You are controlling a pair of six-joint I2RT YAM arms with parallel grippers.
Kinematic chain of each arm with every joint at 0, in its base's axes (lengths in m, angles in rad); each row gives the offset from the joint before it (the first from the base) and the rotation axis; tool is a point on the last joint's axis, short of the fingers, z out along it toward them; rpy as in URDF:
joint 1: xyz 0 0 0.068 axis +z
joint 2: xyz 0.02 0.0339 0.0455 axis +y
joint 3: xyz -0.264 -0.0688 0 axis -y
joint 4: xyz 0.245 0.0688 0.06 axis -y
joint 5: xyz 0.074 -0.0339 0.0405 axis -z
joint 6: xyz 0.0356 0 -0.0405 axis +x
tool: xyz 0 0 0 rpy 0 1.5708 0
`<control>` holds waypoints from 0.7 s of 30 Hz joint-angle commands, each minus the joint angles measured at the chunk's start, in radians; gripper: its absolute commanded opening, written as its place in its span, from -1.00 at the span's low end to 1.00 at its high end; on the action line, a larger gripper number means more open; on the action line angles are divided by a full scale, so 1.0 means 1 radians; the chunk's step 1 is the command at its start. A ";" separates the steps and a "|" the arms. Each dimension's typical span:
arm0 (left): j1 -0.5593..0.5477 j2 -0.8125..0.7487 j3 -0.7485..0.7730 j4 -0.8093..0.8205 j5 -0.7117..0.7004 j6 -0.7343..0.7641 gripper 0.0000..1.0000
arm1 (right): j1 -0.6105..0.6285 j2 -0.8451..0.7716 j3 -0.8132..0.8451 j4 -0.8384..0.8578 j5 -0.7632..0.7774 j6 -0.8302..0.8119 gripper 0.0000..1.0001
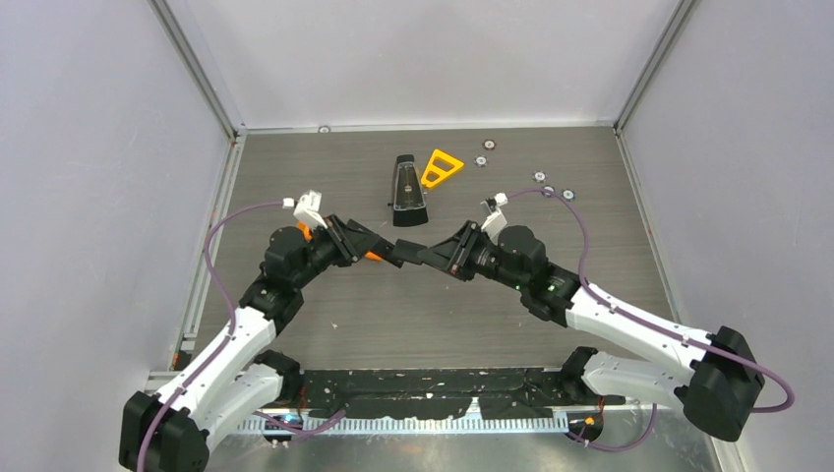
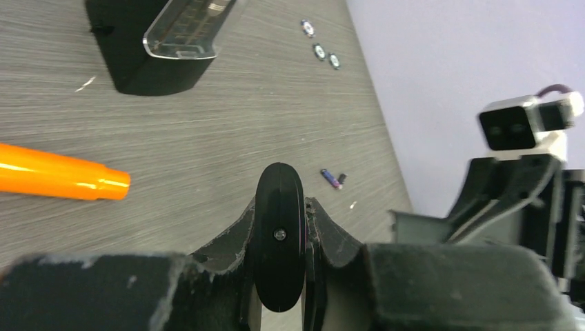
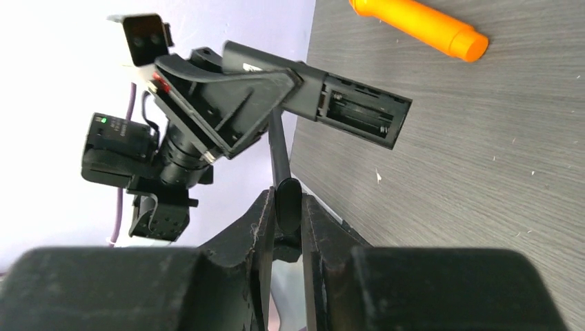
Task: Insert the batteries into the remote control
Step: Remove the battery cover from the remote control, then place the battery cover at the center of the board.
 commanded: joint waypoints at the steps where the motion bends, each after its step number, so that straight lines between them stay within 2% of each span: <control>1: 0.003 -0.002 -0.011 -0.031 -0.068 0.123 -1.00 | -0.023 -0.064 -0.015 -0.027 0.072 -0.016 -0.90; 6: 0.002 -0.033 -0.015 -0.066 -0.058 0.183 -1.00 | -0.084 -0.078 -0.076 -0.183 0.139 -0.011 -0.90; 10: 0.003 -0.062 -0.011 -0.079 -0.009 0.212 -1.00 | -0.111 -0.043 -0.110 -0.234 0.237 -0.021 -0.89; 18: 0.002 -0.082 -0.001 -0.059 0.153 0.261 -1.00 | -0.137 0.147 -0.145 -0.189 0.325 -0.061 -0.89; 19: 0.002 -0.082 0.003 -0.057 0.174 0.266 -1.00 | -0.137 0.158 -0.144 -0.193 0.330 -0.064 -0.88; 21: 0.003 -0.080 0.008 -0.052 0.211 0.276 -1.00 | -0.138 0.184 -0.142 -0.218 0.343 -0.073 -0.66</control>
